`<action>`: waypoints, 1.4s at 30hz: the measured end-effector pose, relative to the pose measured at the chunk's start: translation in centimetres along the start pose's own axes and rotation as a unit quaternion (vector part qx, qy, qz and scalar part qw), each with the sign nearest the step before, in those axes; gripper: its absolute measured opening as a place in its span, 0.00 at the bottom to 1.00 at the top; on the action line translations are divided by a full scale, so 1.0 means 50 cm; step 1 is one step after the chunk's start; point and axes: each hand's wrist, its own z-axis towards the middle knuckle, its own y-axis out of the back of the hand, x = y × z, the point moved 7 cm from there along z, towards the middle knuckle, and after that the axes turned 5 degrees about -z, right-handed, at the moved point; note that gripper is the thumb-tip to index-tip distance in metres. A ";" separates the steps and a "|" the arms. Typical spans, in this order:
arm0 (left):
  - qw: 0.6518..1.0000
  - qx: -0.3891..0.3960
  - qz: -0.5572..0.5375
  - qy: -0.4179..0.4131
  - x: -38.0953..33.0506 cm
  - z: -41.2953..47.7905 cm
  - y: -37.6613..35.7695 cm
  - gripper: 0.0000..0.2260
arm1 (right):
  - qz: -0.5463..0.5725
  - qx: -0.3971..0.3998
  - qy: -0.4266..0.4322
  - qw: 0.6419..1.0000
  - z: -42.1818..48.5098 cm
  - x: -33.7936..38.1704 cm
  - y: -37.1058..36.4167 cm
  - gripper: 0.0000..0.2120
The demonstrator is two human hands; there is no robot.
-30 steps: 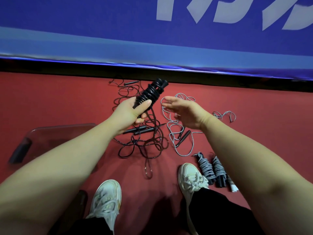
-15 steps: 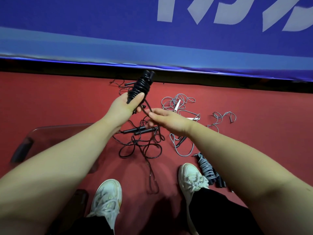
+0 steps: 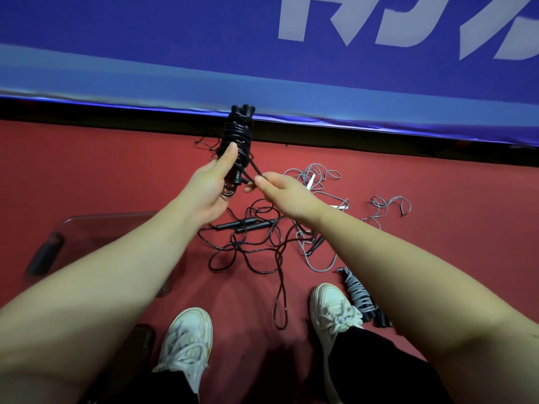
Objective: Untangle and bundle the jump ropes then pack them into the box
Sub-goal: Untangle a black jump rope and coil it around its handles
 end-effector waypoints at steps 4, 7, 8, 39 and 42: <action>0.993 0.029 0.113 -0.005 -0.024 -0.010 -0.007 0.04 | -0.072 0.006 0.000 0.997 0.002 -0.004 0.025 0.16; 0.984 0.066 0.167 0.006 -0.033 -0.015 -0.012 0.07 | -0.197 0.009 -0.004 0.980 0.009 -0.013 0.041 0.16; 0.985 0.069 0.161 0.016 -0.033 -0.015 -0.011 0.12 | -0.247 0.004 -0.005 0.969 0.010 -0.011 0.049 0.16; 0.983 0.031 0.174 -0.041 -0.050 -0.013 -0.013 0.15 | 0.059 -0.112 -0.107 0.986 0.012 -0.026 0.068 0.11; 0.988 -0.012 0.138 -0.064 -0.069 -0.014 -0.006 0.19 | 0.043 -0.131 -0.097 0.986 0.017 -0.024 0.086 0.09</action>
